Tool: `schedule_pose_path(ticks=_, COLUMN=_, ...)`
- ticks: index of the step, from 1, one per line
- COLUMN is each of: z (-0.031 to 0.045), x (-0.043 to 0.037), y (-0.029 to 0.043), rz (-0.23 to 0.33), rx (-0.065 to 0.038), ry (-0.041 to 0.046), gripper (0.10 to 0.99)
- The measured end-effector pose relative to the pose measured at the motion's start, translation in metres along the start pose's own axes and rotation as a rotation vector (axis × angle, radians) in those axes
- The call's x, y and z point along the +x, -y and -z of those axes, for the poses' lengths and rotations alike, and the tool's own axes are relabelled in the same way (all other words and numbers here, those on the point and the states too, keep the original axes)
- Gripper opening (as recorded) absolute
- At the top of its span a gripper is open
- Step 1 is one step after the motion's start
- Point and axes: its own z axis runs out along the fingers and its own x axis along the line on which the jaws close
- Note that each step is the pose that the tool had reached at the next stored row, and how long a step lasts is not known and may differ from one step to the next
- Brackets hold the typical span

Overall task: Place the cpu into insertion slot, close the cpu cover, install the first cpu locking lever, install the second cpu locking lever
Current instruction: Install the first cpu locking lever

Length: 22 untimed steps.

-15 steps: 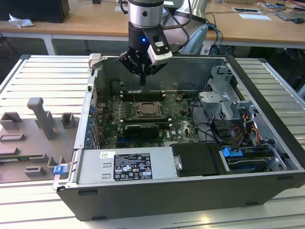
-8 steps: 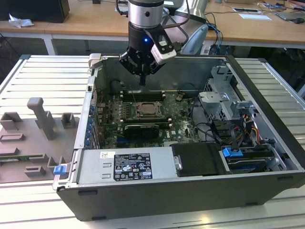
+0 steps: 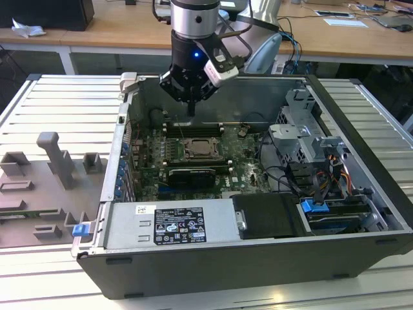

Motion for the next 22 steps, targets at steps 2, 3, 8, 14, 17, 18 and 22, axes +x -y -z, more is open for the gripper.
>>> schedule_pose_path(ticks=2, z=-0.0026, x=0.0028, y=-0.0001, rz=0.003, rx=0.000, ry=-0.0004, gripper=0.106)
schedule_pose_path(ticks=3, z=-0.0039, x=0.0031, y=0.0000, rz=0.005, rx=0.000, ry=-0.0003, gripper=0.106)
schedule_pose_path(ticks=8, z=-0.0126, x=0.0035, y=0.0009, rz=0.012, rx=-0.001, ry=-0.0007, gripper=0.106)
schedule_pose_path(ticks=14, z=-0.0196, x=0.0144, y=0.0010, rz=0.016, rx=-0.003, ry=-0.0004, gripper=0.106)
schedule_pose_path(ticks=17, z=-0.0203, x=0.0212, y=0.0005, rz=0.017, rx=-0.003, ry=-0.0007, gripper=0.106)
schedule_pose_path(ticks=18, z=-0.0205, x=0.0228, y=0.0004, rz=0.018, rx=-0.003, ry=-0.0007, gripper=0.106)
schedule_pose_path(ticks=22, z=-0.0218, x=0.0291, y=-0.0001, rz=0.020, rx=-0.003, ry=-0.0007, gripper=0.106)
